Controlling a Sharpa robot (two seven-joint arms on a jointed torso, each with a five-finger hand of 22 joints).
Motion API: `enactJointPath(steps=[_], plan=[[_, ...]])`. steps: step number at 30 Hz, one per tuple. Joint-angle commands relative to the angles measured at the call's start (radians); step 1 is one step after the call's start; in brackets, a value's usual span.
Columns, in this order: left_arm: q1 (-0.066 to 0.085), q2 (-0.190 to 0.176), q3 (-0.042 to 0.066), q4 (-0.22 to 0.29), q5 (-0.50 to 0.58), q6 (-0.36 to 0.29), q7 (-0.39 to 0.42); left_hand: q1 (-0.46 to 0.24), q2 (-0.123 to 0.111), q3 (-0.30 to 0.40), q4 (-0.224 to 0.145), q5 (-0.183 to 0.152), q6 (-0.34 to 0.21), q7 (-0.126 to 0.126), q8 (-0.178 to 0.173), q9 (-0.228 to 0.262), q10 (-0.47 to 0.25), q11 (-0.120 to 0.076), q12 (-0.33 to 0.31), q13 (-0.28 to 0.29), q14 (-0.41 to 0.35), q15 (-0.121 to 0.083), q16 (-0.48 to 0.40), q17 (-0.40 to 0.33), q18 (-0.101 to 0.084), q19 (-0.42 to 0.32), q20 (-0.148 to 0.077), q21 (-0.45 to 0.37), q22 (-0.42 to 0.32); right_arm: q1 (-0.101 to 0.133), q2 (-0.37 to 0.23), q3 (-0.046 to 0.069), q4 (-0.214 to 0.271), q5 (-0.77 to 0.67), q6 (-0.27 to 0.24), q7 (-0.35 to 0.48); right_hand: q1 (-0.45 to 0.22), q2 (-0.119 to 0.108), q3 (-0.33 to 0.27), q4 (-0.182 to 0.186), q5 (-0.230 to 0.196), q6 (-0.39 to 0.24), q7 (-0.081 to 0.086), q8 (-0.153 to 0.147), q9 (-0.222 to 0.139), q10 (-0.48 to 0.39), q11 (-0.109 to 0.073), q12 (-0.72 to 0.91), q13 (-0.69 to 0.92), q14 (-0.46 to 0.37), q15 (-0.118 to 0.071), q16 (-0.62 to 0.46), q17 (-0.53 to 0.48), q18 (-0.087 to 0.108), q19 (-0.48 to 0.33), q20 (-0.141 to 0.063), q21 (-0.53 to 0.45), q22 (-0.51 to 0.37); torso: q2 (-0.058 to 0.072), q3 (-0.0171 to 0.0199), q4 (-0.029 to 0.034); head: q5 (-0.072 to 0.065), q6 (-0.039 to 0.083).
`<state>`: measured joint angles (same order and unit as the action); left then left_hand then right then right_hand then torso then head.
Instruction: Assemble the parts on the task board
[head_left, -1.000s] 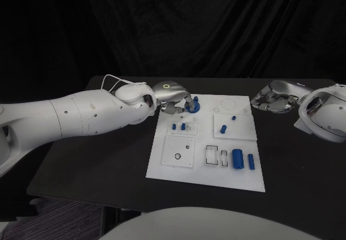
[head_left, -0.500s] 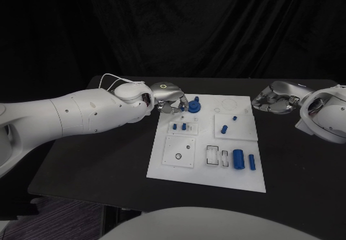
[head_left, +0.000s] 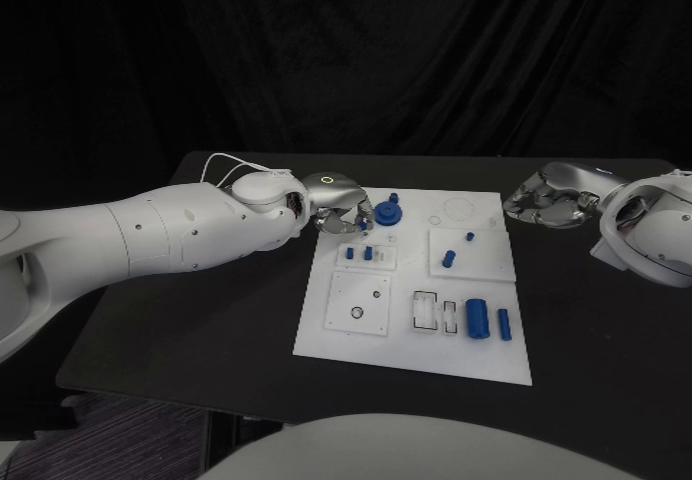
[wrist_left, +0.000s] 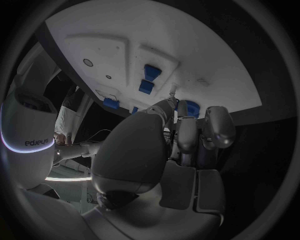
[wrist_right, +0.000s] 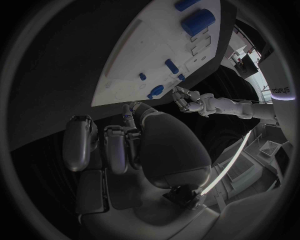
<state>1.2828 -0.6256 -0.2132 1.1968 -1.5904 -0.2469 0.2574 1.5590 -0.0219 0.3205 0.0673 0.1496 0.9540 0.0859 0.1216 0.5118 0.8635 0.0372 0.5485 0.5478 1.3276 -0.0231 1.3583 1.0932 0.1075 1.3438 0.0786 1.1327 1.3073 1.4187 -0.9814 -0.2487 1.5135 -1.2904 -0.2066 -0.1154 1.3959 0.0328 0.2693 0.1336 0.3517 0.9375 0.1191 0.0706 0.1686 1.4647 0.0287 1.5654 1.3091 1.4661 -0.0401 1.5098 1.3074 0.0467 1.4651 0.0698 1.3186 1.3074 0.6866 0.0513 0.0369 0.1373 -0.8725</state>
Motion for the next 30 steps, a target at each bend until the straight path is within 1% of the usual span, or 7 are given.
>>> enactJointPath(steps=[1, 7, 20, 30], plan=[[-0.003, 0.003, 0.001, 0.001, 0.001, 0.014, -0.001, -0.001, -0.005, 0.005, 0.001, -0.003, -0.004, 0.0, -0.006, -0.001, 0.006, 0.001, -0.004, -0.002, -0.007, 0.005, -0.004, -0.001, -0.013, -0.008, 0.001, -0.004, 0.137, -0.002, 0.0, 0.001, 0.0, -0.001, 0.002, -0.005, -0.009, -0.003, 0.006, 0.001, 0.005, -0.008, 0.003, -0.002, -0.002, 0.095, -0.003, -0.004, 0.252, 0.085, -0.002, -0.005, 0.207, 0.012, -0.007, -0.002, -0.006, 0.185, 0.0, 0.0008, 0.0004, -0.002, 0.0], [-0.006, 0.004, 0.001, 0.001, 0.001, 0.023, -0.004, -0.002, -0.005, 0.005, 0.001, -0.004, -0.005, 0.001, -0.006, -0.001, 0.007, 0.001, -0.005, -0.002, -0.008, 0.005, -0.005, -0.003, -0.013, -0.008, 0.002, -0.005, 0.137, -0.002, 0.0, 0.001, 0.0, -0.001, 0.001, -0.005, -0.009, -0.003, 0.006, 0.001, 0.005, -0.008, 0.003, -0.002, -0.002, 0.095, -0.003, -0.004, 0.252, 0.085, -0.002, -0.005, 0.207, 0.012, -0.007, -0.002, -0.006, 0.185, 0.0, 0.0, -0.0002, 0.002, 0.0], [-0.01, 0.012, 0.001, -0.003, 0.001, 0.022, -0.006, -0.002, -0.005, 0.005, 0.002, -0.003, -0.006, 0.001, -0.007, -0.001, 0.008, 0.002, -0.006, -0.003, -0.008, 0.005, -0.005, -0.002, -0.013, -0.008, 0.002, -0.005, 0.138, -0.002, 0.001, 0.001, -0.001, -0.001, -0.001, -0.004, -0.01, -0.003, 0.006, 0.001, 0.005, -0.01, 0.004, -0.003, -0.002, 0.094, -0.003, -0.004, 0.251, 0.085, -0.001, -0.006, 0.206, 0.012, -0.008, -0.002, -0.008, 0.185, 0.0, 0.0003, -0.0001, 0.0, 0.0], [-0.011, 0.02, 0.001, -0.007, 0.001, 0.029, -0.008, -0.002, -0.005, 0.006, 0.001, -0.002, -0.008, 0.001, -0.009, -0.002, 0.01, 0.002, -0.007, -0.004, -0.009, 0.006, -0.006, -0.004, -0.013, -0.009, 0.003, -0.005, 0.137, -0.003, 0.002, 0.001, -0.002, -0.001, 0.0, -0.004, -0.01, -0.003, 0.008, 0.0, 0.005, -0.011, 0.004, -0.003, -0.002, 0.094, -0.002, -0.004, 0.251, 0.085, -0.001, -0.007, 0.206, 0.012, -0.008, -0.002, -0.009, 0.185, 0.0, -0.0008, -0.0002, 0.001, 0.0]])
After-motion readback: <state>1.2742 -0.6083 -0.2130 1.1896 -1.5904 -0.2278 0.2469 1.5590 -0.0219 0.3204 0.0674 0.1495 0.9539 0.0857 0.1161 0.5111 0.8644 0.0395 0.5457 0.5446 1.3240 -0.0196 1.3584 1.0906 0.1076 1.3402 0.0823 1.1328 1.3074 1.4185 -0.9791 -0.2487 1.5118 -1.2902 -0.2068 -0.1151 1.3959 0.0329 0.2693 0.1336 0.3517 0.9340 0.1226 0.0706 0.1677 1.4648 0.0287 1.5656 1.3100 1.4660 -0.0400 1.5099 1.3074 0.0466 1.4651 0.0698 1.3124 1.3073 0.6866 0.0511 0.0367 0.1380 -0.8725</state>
